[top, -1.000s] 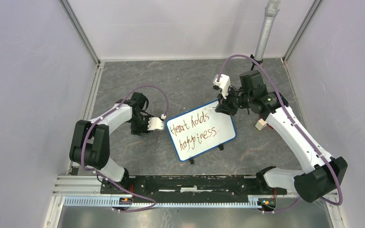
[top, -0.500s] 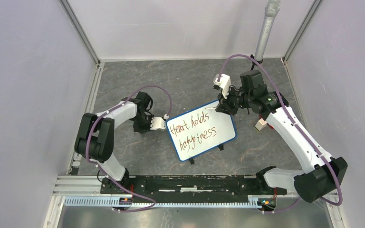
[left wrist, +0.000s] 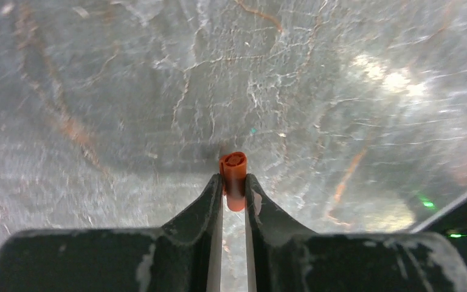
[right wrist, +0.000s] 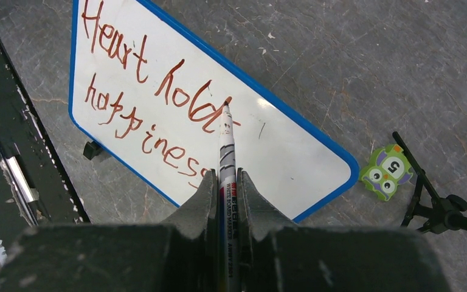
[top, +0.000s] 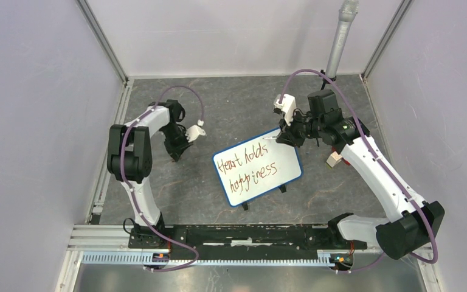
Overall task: Write a sentence on the whiteboard
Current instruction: Pick up the pen cap from the center of the board, then insert the whiteboard marker without the cap into the pen cap.
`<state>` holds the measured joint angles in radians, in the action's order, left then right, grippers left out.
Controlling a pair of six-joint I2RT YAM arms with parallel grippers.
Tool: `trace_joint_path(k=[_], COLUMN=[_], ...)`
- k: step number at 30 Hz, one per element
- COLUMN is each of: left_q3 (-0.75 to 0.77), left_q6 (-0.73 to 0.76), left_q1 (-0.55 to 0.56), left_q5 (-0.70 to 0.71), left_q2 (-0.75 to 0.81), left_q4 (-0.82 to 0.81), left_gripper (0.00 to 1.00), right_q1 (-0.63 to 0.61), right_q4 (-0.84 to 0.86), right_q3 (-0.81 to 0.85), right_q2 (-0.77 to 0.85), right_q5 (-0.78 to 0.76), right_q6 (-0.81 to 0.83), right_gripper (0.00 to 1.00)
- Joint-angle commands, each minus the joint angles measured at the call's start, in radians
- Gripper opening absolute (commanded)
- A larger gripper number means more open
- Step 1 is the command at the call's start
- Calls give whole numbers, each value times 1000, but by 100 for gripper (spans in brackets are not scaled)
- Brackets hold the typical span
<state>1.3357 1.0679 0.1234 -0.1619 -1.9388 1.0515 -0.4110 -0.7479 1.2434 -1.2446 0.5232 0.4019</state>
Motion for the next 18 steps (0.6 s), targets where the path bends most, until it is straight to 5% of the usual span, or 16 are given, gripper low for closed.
trace_joint_path(k=[1, 9, 13, 18], left_q3=[130, 267, 318, 342], left_q6=[-199, -504, -809, -1284], left_q1=[-36, -64, -65, -70], left_q5=[-255, -693, -813, -818], left_q2=[45, 223, 312, 374], left_q4=[109, 89, -82, -368], left_gripper=[6, 2, 2, 2], right_q1=[3, 3, 2, -4], right_q4=[78, 315, 512, 475], right_q3=[4, -60, -83, 105], right_q2=[10, 35, 49, -9], right_q5=[11, 100, 115, 33], right_q6=[-52, -231, -350, -300], right_gripper=[0, 0, 0, 0])
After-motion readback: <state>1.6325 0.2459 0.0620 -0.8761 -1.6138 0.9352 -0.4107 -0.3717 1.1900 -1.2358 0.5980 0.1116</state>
